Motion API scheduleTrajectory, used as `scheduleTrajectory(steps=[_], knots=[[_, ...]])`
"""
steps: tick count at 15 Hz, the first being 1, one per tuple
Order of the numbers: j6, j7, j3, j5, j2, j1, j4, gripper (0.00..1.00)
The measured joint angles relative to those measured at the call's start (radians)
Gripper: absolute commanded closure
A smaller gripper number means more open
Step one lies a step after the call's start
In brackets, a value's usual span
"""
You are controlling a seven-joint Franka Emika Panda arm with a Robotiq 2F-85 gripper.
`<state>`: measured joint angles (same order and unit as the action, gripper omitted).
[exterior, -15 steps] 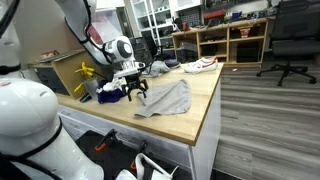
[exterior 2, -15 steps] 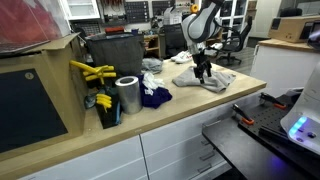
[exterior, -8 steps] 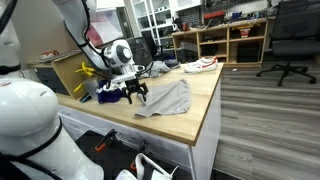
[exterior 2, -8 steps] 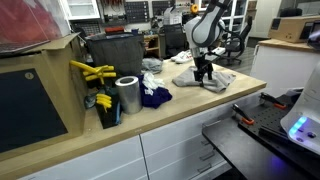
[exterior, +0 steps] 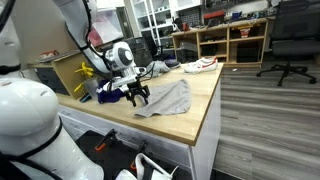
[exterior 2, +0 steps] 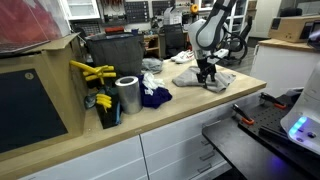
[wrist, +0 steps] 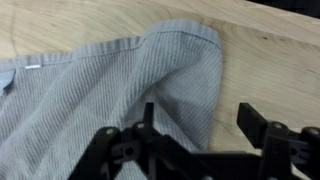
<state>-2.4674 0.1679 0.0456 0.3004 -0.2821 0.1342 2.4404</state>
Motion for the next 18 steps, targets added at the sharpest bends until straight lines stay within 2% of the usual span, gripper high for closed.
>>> scheduleTrajectory(steps=[1,7,14,16,18], knots=[[0.0,0.003,-0.003,0.0,0.0,0.002,0.003,0.55],[0.0,0.031,-0.011,0.001,-0.004,0.006,0.013,0.99],[0.0,0.03,-0.014,-0.009,-0.002,0.006,0.019,0.99],[0.01,-0.019,-0.001,-0.076,0.009,-0.003,0.018,0.99],[0.06,-0.127,0.028,-0.208,0.031,-0.027,0.009,0.99]])
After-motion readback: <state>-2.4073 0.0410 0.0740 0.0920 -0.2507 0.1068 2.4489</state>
